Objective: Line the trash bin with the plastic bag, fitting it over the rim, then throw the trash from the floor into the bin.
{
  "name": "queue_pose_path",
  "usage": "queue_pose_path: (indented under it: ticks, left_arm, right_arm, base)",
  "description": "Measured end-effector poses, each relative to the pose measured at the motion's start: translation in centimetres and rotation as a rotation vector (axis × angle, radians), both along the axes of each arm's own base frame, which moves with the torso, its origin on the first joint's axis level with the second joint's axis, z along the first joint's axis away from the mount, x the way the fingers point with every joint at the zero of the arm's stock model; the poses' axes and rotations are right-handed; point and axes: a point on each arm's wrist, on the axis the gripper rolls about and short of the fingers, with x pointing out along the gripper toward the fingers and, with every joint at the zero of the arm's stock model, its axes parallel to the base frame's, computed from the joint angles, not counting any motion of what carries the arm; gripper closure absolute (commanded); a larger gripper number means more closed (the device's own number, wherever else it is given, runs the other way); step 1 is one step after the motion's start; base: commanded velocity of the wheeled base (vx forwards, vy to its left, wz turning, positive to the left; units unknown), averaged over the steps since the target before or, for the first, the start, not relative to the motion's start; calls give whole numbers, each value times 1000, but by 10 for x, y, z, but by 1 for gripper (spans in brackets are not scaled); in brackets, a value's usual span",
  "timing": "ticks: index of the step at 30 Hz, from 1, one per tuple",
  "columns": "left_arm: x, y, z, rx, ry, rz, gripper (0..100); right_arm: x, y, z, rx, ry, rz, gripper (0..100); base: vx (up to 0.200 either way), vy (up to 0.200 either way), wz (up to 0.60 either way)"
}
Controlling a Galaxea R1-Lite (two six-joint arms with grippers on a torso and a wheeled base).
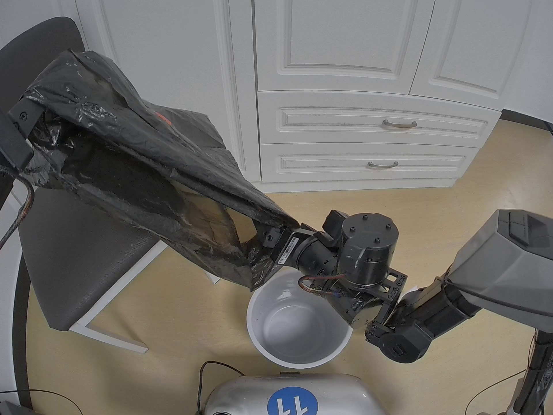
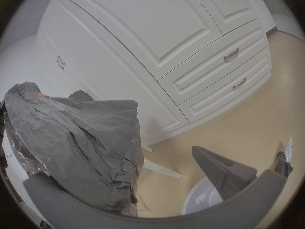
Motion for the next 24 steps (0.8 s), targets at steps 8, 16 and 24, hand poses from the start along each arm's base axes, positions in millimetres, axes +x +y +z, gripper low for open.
queue_pose_path:
  ticks: [8,16,24]
  left_arm:
    - [-2,1,4,-11,-13,0,100]
    - [-3,2,6,-18,-20,2,100]
    - [-3,2,6,-18,-19,0,100]
  right_arm:
    - [3,-1,-2,12,12,16,0]
    - [5,1,-8,29,34,32,100]
    - [4,1,-6,36,28,36,100]
  base:
    - [0,0,0]
    - [0,0,0]
    - [0,0,0]
